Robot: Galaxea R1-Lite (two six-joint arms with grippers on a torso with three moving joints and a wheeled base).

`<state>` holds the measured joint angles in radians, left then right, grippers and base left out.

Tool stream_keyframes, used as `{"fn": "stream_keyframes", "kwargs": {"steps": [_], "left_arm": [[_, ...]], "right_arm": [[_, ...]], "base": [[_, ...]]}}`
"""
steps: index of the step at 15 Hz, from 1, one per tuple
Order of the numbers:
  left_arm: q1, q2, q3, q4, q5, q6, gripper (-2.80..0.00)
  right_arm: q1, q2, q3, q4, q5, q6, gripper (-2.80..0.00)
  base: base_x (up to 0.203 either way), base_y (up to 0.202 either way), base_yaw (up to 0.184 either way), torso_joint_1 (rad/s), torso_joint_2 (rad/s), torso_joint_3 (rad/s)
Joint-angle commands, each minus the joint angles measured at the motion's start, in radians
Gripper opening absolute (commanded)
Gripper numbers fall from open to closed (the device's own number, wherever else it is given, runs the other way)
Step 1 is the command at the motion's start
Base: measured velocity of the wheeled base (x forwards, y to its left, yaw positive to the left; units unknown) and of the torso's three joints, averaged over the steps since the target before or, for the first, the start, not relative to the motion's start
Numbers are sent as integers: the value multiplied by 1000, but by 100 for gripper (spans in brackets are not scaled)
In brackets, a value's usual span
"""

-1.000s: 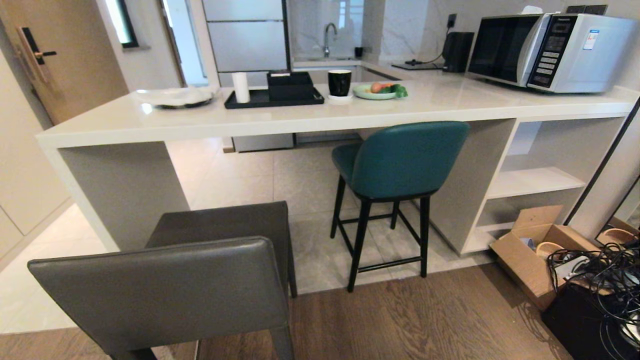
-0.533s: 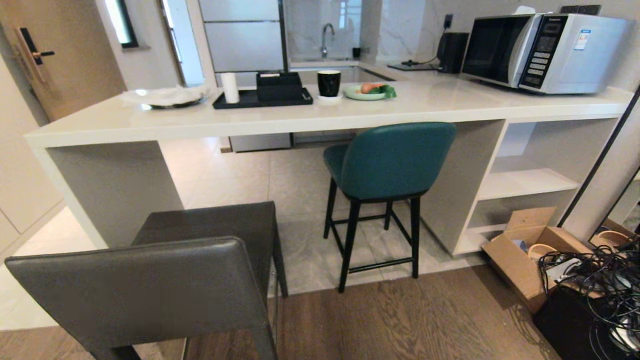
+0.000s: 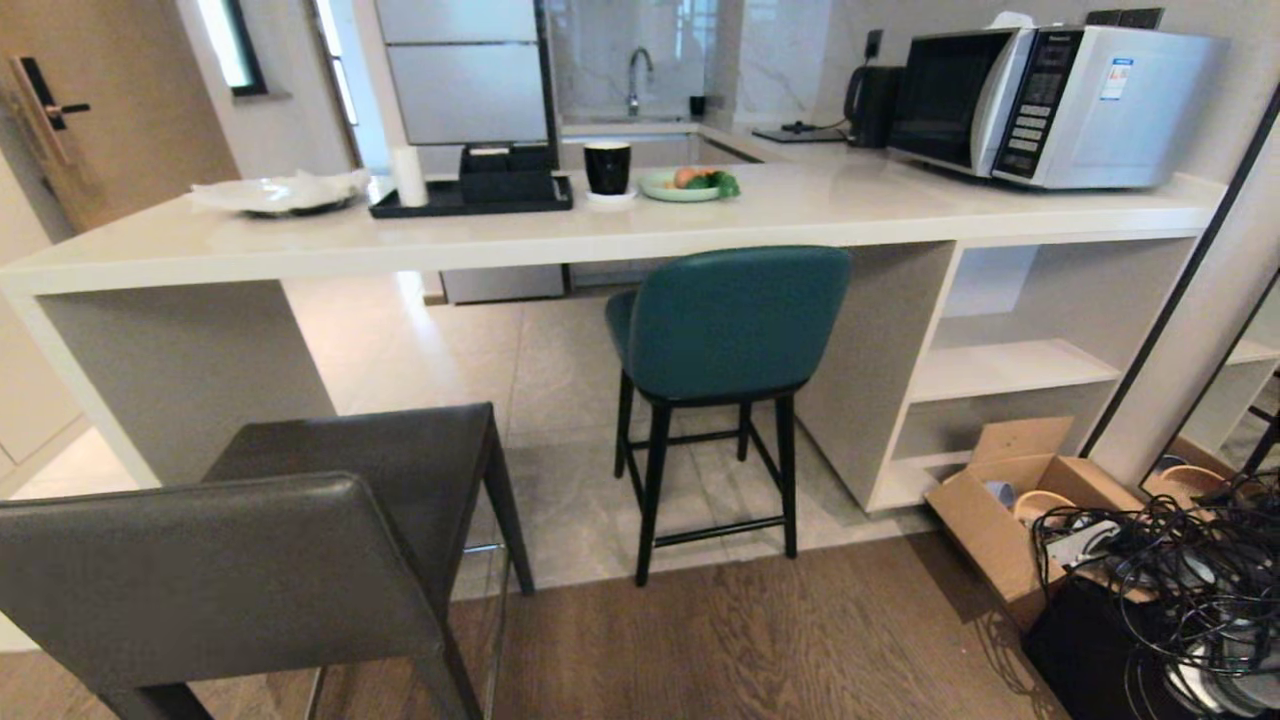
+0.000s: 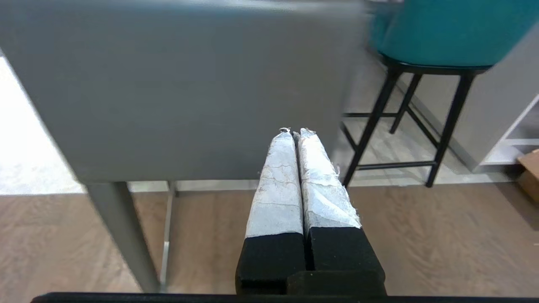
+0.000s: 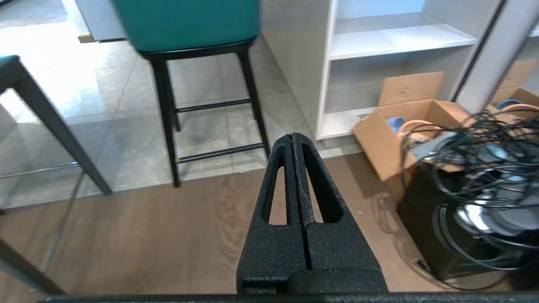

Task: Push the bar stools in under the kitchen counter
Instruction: Pull the blue chair out from under the dining table

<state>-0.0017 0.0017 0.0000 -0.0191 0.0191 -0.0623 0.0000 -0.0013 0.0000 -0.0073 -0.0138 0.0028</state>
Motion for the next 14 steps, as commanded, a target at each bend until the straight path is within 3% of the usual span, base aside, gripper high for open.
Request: {"fn": "stream_keyframes", "kwargs": {"steps": [1, 14], "left_arm": [[0, 1, 2, -1, 1, -1, -280], [0, 1, 2, -1, 1, -1, -280]], "right_arm": [[0, 1, 0, 0, 0, 0, -280], [0, 1, 0, 0, 0, 0, -280]], "base": [[0, -198, 0, 2, 6, 2], [0, -195, 3, 2, 6, 2]]}}
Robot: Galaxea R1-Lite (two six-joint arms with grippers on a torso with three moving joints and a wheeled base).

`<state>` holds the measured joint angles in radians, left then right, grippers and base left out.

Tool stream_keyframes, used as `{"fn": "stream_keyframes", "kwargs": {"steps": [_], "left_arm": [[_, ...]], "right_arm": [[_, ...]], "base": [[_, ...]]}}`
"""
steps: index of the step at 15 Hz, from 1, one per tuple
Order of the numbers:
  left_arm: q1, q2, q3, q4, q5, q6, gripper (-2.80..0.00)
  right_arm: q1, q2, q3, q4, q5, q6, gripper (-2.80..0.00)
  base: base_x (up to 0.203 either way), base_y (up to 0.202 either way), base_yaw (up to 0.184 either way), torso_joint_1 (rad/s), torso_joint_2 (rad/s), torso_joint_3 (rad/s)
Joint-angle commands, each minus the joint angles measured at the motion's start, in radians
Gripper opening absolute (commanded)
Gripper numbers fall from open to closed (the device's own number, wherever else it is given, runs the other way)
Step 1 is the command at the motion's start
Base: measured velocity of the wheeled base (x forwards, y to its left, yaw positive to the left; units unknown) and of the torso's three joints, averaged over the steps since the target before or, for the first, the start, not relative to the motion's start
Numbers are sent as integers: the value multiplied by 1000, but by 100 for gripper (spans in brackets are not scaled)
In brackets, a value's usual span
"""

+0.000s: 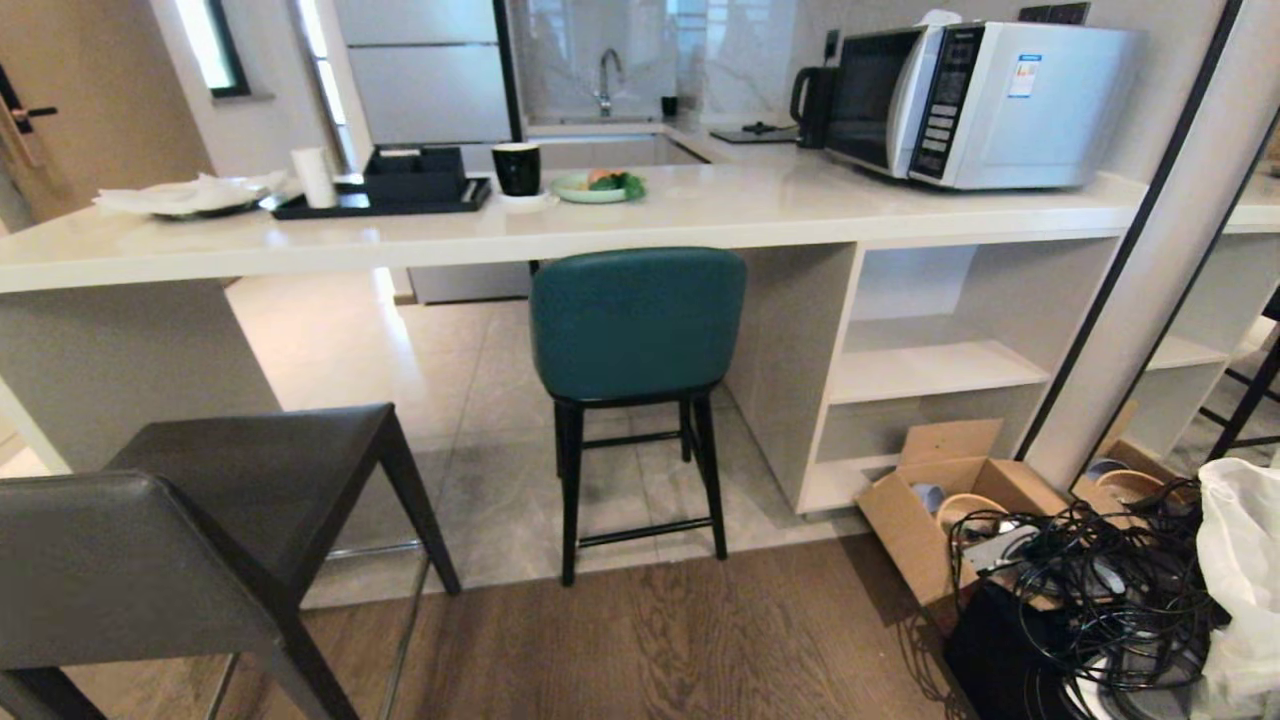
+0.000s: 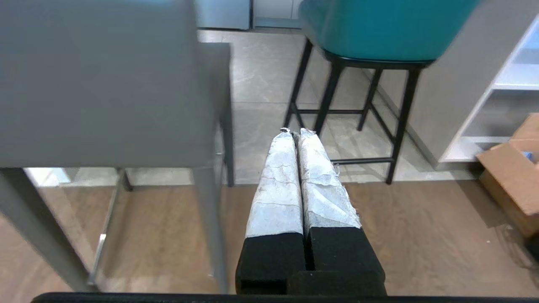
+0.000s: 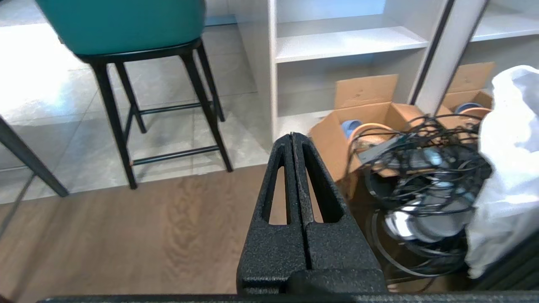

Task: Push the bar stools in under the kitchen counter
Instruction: Pull the blue chair out from under the dining table

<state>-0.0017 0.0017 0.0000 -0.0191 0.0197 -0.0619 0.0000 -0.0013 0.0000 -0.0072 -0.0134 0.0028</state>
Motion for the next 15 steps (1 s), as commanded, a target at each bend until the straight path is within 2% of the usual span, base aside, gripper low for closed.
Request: {"fn": "stream_keyframes", "kwargs": {"steps": [1, 5, 11, 15], "left_arm": [[-1, 1, 2, -1, 0, -1, -280], [0, 1, 2, -1, 0, 1, -280], [0, 1, 2, -1, 0, -1, -280], [0, 1, 2, -1, 0, -1, -280]], "right_arm": [[0, 1, 0, 0, 0, 0, -280], [0, 1, 0, 1, 0, 0, -280], [0, 1, 0, 0, 0, 0, -280], [0, 1, 0, 0, 0, 0, -280]], "base": [[0, -199, 2, 5, 2, 2], [0, -140, 3, 3, 5, 3], [0, 0, 0, 0, 0, 0], [181, 0, 2, 4, 3, 1]]}}
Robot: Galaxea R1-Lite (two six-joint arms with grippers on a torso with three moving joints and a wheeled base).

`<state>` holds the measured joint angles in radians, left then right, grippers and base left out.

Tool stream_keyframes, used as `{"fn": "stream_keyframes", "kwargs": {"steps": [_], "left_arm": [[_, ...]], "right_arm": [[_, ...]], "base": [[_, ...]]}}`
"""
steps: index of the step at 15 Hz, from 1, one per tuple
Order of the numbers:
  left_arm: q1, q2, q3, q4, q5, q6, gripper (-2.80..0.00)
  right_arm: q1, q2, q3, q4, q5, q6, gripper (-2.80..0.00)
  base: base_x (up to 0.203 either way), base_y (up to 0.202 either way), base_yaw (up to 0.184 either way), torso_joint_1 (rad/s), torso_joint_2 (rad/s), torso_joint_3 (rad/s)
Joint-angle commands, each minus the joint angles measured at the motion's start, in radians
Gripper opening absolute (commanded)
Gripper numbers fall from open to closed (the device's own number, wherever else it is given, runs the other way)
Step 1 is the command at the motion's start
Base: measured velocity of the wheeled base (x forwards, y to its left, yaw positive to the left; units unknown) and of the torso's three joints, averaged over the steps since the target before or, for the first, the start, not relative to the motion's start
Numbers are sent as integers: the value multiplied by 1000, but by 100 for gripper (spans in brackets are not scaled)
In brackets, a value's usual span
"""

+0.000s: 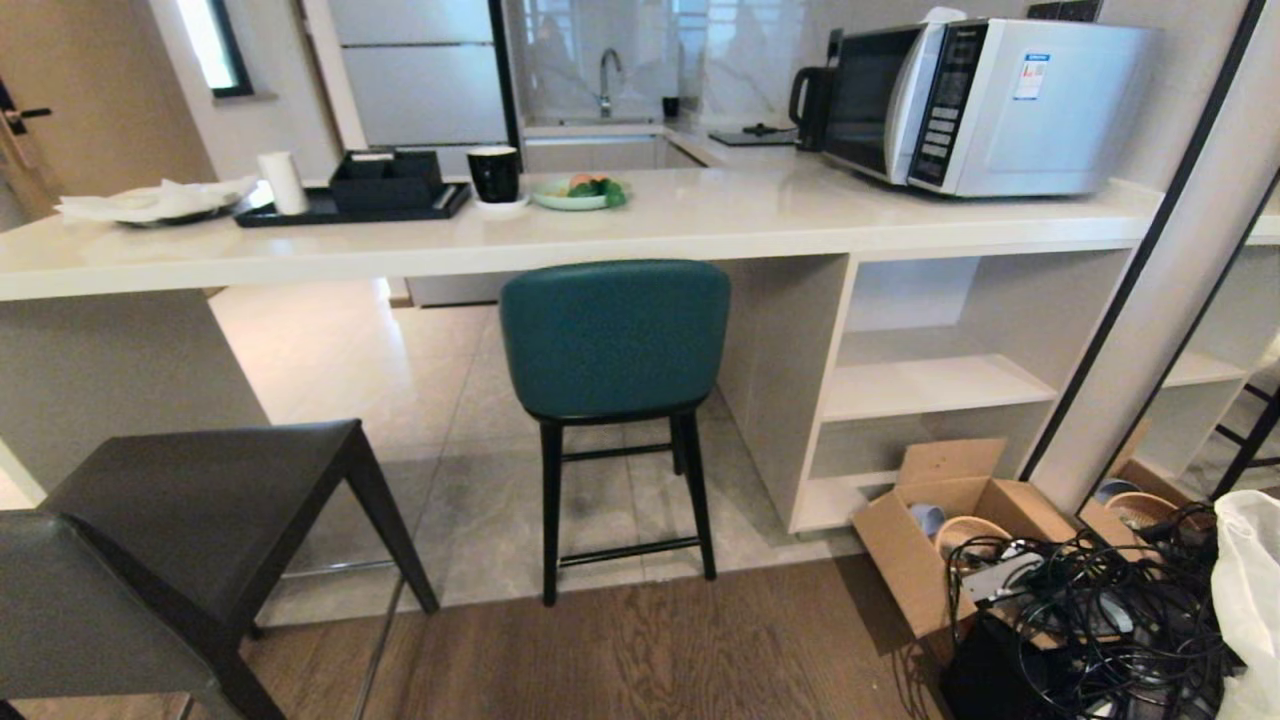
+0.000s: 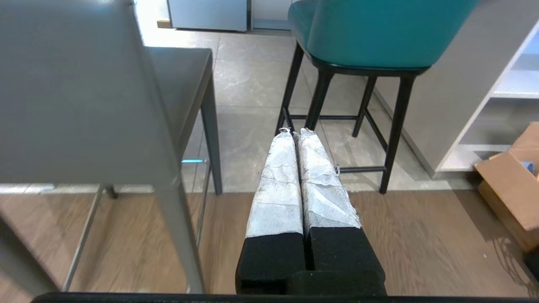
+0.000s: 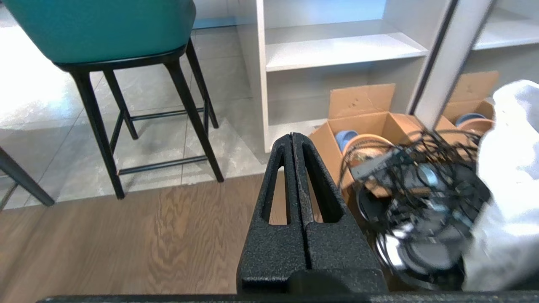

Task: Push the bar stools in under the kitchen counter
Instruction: Pull the blue chair out from under the dining table

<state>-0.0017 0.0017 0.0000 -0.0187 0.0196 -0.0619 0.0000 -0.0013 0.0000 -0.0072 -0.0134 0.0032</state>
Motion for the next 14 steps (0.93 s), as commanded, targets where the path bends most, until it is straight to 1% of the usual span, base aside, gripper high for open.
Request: {"fn": "stream_keyframes", "kwargs": {"steps": [1, 14], "left_arm": [[0, 1, 2, -1, 0, -1, -280], [0, 1, 2, -1, 0, -1, -280]], "right_arm": [[1, 1, 0, 0, 0, 0, -280], [0, 1, 0, 0, 0, 1, -280]], "base": [[196, 0, 2, 2, 2, 2], [196, 0, 2, 2, 3, 3]]}}
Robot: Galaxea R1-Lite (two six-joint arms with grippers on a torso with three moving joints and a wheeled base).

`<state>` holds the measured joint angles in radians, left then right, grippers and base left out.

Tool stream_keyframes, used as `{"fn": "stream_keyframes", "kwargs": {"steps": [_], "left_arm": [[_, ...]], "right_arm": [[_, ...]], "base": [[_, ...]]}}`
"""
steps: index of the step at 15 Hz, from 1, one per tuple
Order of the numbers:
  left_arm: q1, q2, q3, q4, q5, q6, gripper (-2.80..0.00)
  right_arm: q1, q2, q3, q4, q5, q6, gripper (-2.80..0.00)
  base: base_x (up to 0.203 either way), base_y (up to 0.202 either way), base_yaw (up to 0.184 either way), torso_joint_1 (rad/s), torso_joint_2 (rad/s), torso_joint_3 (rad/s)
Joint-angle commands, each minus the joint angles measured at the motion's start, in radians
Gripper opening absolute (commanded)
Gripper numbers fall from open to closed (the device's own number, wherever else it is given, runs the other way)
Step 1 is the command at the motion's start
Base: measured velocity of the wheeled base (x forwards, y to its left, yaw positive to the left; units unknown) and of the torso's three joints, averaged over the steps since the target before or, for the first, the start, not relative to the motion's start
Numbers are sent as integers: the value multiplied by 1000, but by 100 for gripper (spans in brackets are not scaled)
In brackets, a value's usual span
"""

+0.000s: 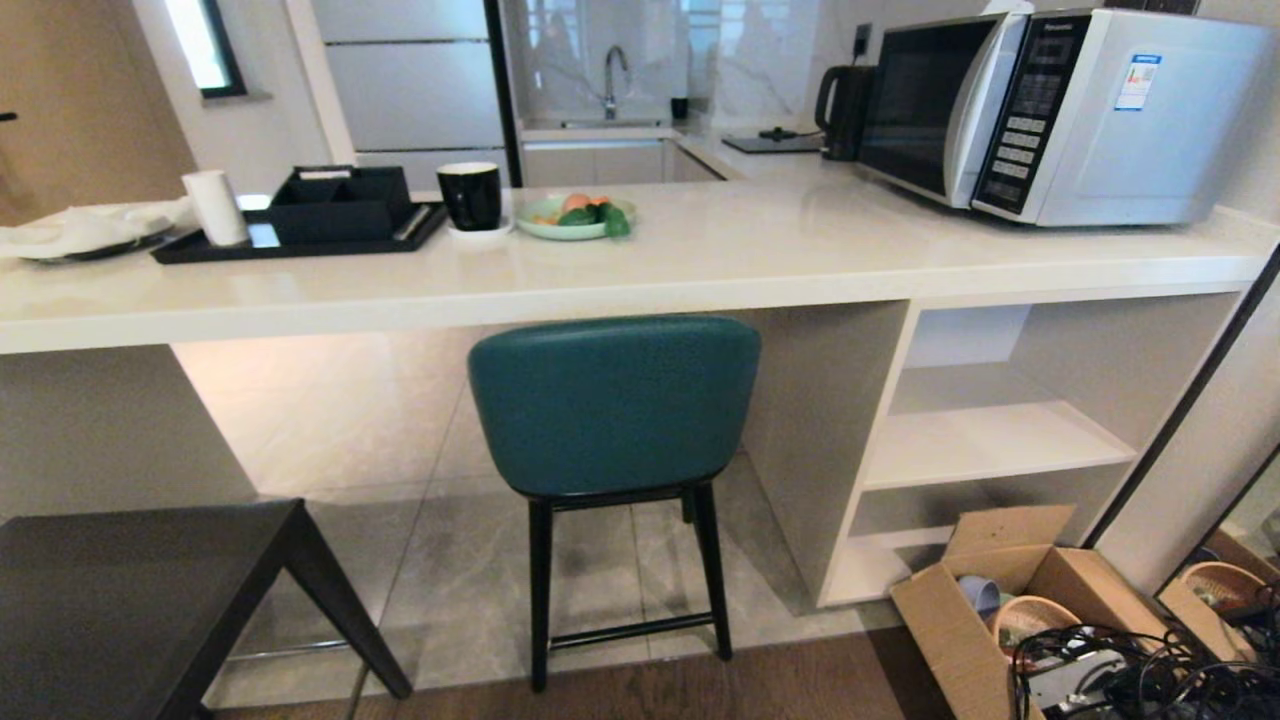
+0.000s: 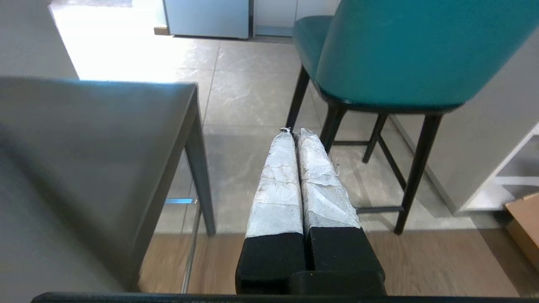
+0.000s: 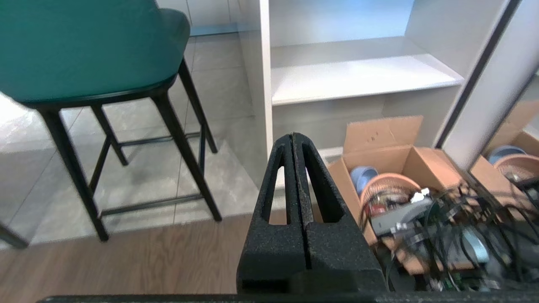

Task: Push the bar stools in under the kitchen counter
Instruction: Pull the blue chair out from under the dining table

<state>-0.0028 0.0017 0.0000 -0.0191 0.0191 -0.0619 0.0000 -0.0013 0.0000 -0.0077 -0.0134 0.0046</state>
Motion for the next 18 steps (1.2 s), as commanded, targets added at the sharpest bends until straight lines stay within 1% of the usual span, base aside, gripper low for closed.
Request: {"fn": "stream_keyframes", "kwargs": {"steps": [1, 12, 18], "left_arm": [[0, 1, 2, -1, 1, -1, -280], [0, 1, 2, -1, 1, -1, -280], [1, 0, 2, -1, 1, -1, -280]], "right_arm": [[0, 1, 0, 0, 0, 0, -280], [0, 1, 0, 0, 0, 3, -280], [0, 1, 0, 0, 1, 0, -280]], "base": [[195, 0, 3, 6, -1, -1], [189, 0, 2, 4, 3, 2], [0, 0, 0, 0, 0, 0]]}}
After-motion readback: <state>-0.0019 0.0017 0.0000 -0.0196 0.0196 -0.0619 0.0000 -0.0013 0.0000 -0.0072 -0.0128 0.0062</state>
